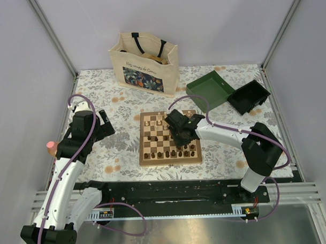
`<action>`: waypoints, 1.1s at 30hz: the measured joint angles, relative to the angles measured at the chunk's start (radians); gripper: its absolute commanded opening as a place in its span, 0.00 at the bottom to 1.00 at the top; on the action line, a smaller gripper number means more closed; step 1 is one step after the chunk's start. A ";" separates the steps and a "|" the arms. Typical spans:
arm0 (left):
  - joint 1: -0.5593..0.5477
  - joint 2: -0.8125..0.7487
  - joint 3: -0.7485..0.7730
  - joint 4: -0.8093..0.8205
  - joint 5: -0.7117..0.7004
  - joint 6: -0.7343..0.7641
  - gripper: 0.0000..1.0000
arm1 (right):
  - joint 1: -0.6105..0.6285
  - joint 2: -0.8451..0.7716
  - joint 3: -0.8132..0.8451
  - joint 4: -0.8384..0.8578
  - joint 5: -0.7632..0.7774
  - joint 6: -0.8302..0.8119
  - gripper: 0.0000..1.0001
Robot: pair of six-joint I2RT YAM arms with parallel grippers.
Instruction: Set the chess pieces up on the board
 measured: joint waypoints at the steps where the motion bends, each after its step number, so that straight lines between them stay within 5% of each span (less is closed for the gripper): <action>1: 0.000 0.000 0.000 0.000 0.000 0.000 0.99 | 0.000 0.000 0.000 0.000 0.000 0.000 0.37; 13: 0.000 0.000 0.000 0.000 0.000 0.000 0.99 | 0.000 -0.001 0.016 -0.006 0.056 -0.011 0.47; 33: 0.003 -0.001 0.000 0.000 0.000 0.000 0.99 | -0.098 0.080 0.106 0.050 0.103 -0.014 0.42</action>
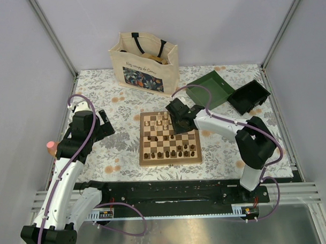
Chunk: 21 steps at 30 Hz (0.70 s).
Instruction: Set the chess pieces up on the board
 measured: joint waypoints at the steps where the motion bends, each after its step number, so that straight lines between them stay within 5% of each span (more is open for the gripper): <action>1: 0.000 0.000 0.000 0.000 0.000 0.000 0.99 | -0.003 0.006 0.004 0.000 0.000 0.000 0.42; 21: 0.003 0.000 0.000 0.000 0.001 0.000 0.99 | -0.030 0.066 0.051 0.019 -0.005 -0.015 0.30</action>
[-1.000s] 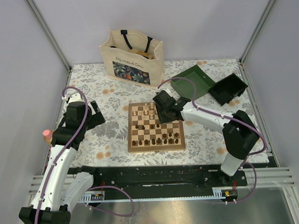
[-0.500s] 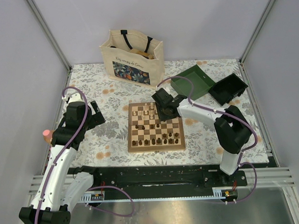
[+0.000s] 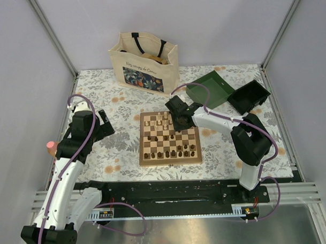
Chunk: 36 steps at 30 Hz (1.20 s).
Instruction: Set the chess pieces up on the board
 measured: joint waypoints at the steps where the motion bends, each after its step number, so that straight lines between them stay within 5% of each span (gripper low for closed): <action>1: 0.001 0.000 0.000 0.000 0.000 0.000 0.99 | 0.000 0.000 0.000 0.000 -0.001 0.000 0.28; 17: 0.002 0.000 0.000 0.000 0.003 0.000 0.99 | -0.003 -0.006 -0.002 0.000 -0.005 -0.008 0.20; 36: 0.007 0.000 0.000 0.000 0.010 0.000 0.99 | 0.093 -0.219 -0.115 -0.002 -0.056 0.031 0.20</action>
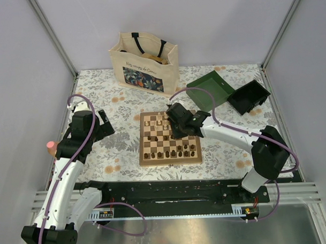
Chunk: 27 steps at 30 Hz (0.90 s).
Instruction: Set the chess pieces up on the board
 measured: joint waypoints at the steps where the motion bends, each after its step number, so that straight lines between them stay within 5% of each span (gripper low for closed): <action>1: 0.000 0.000 0.000 0.000 0.000 0.000 0.99 | 0.013 0.000 -0.001 0.000 -0.002 0.003 0.20; 27: 0.000 0.000 0.000 0.000 0.004 0.000 0.99 | 0.104 0.072 -0.021 0.000 -0.029 0.034 0.20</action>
